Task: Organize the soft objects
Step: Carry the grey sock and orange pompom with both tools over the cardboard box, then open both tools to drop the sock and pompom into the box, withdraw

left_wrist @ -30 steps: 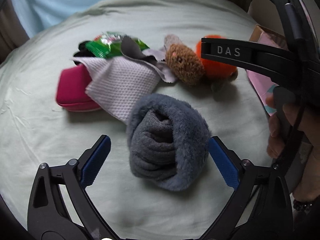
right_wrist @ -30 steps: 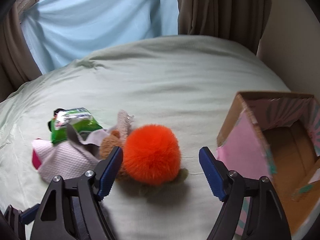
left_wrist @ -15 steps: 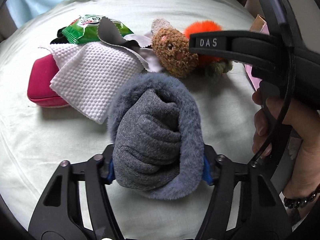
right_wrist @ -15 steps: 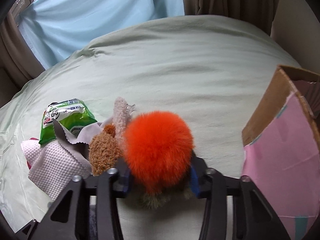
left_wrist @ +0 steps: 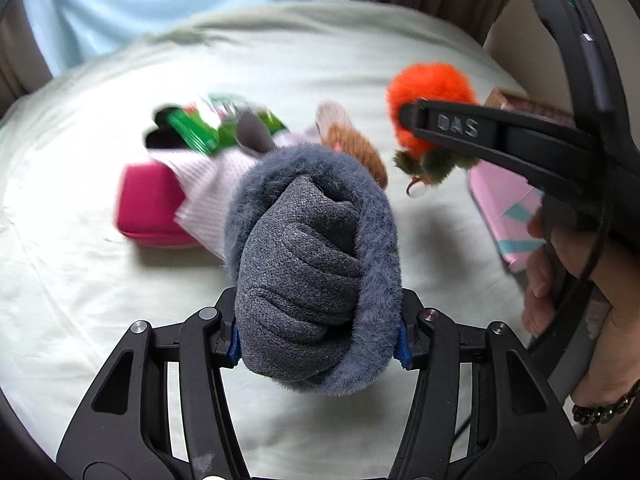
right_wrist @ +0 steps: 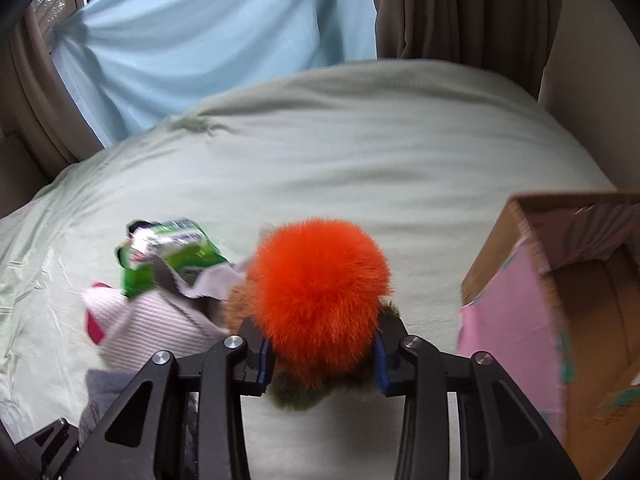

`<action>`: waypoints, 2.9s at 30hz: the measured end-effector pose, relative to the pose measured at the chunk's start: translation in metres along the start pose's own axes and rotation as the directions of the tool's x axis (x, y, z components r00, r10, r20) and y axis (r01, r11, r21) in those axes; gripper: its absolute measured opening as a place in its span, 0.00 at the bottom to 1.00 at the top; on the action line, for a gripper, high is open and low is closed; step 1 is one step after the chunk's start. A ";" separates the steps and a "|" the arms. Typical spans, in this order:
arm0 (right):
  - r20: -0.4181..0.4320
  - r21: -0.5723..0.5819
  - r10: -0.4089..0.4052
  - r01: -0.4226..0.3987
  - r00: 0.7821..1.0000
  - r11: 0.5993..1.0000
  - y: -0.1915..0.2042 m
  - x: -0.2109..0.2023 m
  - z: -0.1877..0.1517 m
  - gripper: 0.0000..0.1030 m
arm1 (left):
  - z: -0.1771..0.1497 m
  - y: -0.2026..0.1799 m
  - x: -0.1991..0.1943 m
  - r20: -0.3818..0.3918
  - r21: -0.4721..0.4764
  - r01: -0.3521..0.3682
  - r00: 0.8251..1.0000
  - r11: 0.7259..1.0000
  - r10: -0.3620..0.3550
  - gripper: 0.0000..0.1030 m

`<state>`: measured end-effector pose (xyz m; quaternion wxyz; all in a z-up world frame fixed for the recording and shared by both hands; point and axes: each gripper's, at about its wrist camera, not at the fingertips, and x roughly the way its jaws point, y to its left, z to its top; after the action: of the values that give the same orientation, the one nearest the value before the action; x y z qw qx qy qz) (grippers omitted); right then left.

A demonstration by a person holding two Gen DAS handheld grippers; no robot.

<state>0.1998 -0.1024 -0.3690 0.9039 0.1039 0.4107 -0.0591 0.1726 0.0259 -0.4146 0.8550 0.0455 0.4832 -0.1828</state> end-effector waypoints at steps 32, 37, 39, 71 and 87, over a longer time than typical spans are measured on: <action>0.039 -0.030 -0.002 0.003 0.999 1.000 -0.172 -0.287 0.080 0.34 | 0.134 -0.217 -0.181 0.121 -0.052 -0.008 0.992 0.999 0.015 0.49; -0.027 -0.027 -0.013 0.012 1.000 1.000 -0.230 -0.261 0.081 0.34 | 0.141 -0.264 -0.128 0.029 -0.058 -0.003 1.000 0.998 0.005 0.49; -0.056 -0.018 -0.017 0.016 0.998 1.000 -0.248 -0.246 0.081 0.34 | 0.142 -0.277 -0.107 -0.005 -0.051 0.003 1.000 0.999 -0.003 0.49; -0.413 0.074 0.032 -0.001 0.910 0.997 -0.316 -0.034 0.063 1.00 | 0.121 -0.322 0.079 -0.377 0.080 -0.031 0.925 0.996 0.059 1.00; -0.336 0.068 0.020 0.003 0.942 0.998 -0.310 -0.107 0.074 1.00 | 0.123 -0.323 -0.022 -0.273 0.098 -0.064 0.958 0.993 0.088 1.00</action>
<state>0.1241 -0.4184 -0.2843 0.8167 0.1448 0.5564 -0.0505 0.1473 -0.2997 -0.2992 0.7826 0.1268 0.5874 -0.1628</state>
